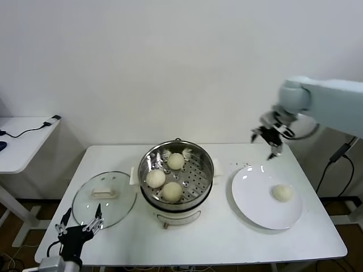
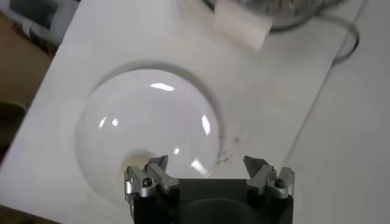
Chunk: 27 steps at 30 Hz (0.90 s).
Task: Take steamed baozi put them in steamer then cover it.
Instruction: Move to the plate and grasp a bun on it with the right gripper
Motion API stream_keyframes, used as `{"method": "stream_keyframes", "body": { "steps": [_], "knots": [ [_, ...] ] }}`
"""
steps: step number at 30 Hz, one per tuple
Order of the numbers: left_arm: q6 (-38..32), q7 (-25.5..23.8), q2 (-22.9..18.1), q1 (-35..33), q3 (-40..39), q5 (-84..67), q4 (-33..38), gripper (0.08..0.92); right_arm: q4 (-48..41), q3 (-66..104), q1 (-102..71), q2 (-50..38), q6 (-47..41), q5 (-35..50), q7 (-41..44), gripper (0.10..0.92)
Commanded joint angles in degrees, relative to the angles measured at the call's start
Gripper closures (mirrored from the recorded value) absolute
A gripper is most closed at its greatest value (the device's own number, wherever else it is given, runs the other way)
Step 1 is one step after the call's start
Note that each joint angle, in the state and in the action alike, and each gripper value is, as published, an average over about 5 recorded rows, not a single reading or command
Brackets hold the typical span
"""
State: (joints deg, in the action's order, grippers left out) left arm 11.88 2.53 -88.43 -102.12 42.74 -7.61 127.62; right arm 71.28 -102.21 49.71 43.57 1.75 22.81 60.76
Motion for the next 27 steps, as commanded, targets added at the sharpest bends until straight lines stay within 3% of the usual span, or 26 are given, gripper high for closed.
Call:
{"method": "stream_keyframes", "body": {
  "steps": [1, 10, 27],
  "knots": [
    [0.11, 0.00, -0.04, 0.10, -0.04, 0.06, -0.03, 0.177, -7.28, 7.82, -17.60, -11.51, -6.68, 0.56, 0.70, 0.203],
    [0.03, -0.01, -0.46, -0.62, -0.04, 0.56, -0.02, 0.177, -12.52, 17.48, -28.86, -9.26, -7.39, -3.45, -1.16, 0.203],
    [-0.52, 0.00, -0.64, -1.42, -0.05, 0.85, -0.02, 0.177, -20.33, 24.05, -34.93, -2.72, -7.08, -9.79, -2.42, 0.203]
  ]
}}
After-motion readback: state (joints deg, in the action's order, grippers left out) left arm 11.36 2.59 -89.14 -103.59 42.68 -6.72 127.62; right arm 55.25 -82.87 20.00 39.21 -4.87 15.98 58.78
